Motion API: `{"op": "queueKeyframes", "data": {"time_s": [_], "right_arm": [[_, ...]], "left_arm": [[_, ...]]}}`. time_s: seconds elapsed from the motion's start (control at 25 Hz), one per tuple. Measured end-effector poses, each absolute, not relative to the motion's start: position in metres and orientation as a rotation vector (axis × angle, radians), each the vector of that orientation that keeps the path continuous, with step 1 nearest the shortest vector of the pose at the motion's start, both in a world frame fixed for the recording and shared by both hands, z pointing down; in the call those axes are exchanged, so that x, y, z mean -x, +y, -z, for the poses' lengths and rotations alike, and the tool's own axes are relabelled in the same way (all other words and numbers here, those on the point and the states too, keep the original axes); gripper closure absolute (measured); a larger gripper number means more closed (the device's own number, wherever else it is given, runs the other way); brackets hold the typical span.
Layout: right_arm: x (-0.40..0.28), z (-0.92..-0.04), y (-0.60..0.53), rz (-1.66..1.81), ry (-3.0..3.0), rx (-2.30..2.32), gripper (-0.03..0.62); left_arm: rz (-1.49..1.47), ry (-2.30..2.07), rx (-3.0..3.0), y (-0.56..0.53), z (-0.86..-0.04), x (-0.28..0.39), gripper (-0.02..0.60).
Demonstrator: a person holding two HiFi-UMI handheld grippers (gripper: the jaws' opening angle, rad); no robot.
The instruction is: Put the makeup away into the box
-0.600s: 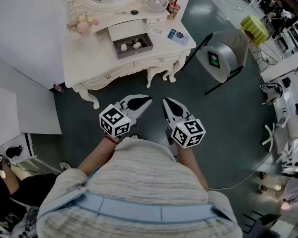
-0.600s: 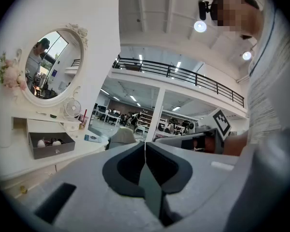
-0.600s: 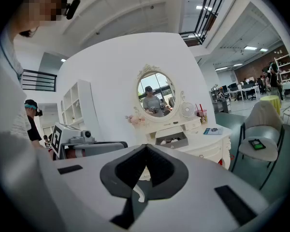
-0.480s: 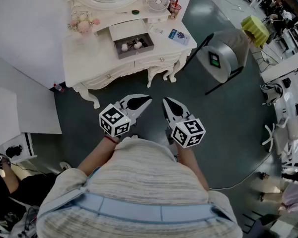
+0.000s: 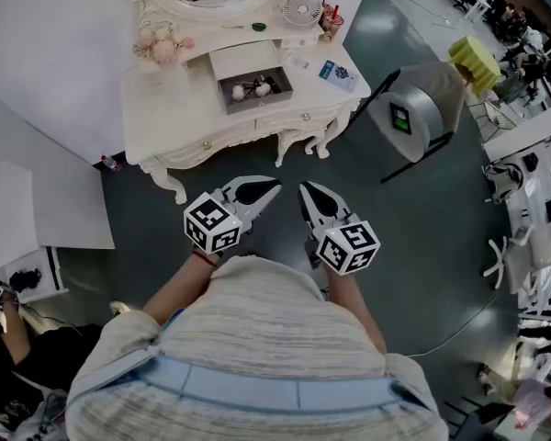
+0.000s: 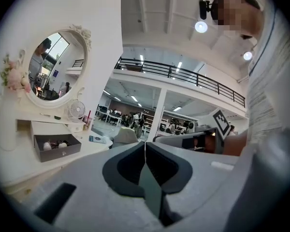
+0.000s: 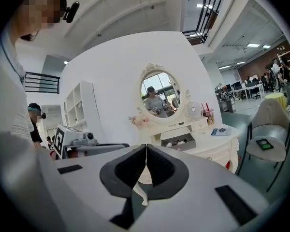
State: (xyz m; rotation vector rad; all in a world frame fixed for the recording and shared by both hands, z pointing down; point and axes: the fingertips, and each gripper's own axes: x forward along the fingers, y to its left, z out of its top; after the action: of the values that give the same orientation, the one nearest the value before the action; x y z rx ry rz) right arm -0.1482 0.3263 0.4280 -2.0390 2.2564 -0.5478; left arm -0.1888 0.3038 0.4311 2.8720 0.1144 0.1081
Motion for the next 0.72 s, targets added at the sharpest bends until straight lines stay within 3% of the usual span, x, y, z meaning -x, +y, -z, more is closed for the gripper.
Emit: {"op": "queueKeyframes", "data": {"time_s": [0.72], "right_arm": [[0.142,-0.431,0.266,0.552,2.286,1.986,0.585]], "left_arm": [[-0.112,0.017,-2.843,0.253,-0.444,0.188,0.566]]}}
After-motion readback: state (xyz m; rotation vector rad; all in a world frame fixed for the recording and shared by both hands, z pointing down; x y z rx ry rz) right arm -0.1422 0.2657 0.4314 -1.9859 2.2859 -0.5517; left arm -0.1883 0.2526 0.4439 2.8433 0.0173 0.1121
